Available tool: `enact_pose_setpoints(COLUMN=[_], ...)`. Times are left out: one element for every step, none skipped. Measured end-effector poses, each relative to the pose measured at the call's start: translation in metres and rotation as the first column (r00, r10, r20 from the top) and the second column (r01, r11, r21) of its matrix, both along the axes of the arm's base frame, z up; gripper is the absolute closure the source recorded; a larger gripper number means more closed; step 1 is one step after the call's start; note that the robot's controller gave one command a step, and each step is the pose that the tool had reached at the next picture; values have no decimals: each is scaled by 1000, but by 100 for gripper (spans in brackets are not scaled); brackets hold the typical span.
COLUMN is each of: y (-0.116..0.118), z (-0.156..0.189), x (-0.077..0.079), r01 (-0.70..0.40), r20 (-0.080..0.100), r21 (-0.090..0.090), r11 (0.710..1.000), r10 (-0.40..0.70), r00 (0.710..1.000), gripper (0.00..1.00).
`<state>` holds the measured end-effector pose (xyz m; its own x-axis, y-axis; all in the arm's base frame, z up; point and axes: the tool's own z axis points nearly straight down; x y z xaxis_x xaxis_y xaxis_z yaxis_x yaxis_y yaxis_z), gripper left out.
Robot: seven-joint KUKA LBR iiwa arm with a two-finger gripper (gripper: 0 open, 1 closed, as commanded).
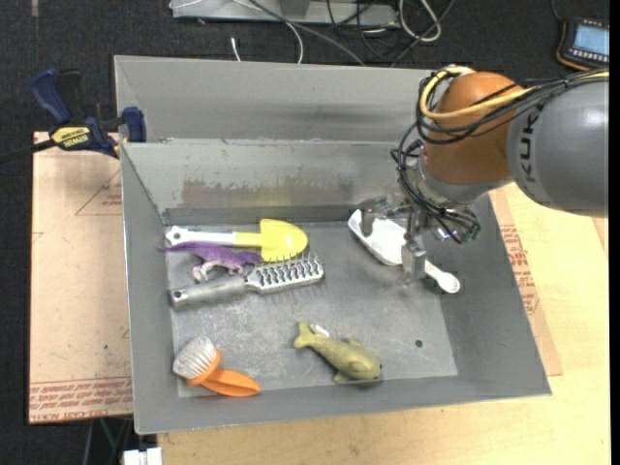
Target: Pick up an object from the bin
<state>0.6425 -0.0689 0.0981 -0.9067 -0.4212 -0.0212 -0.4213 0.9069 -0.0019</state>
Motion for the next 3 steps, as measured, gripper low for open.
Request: enact_pose_setpoints(y=[24,12,11], z=[-28,-28,-27], x=[0,-5,11], r01=[54,53,-86], r20=[1,2,9], r21=[4,5,4], r11=[999,999,996], r10=[-54,-53,85], r00=[999,999,996], gripper=[0,0,100])
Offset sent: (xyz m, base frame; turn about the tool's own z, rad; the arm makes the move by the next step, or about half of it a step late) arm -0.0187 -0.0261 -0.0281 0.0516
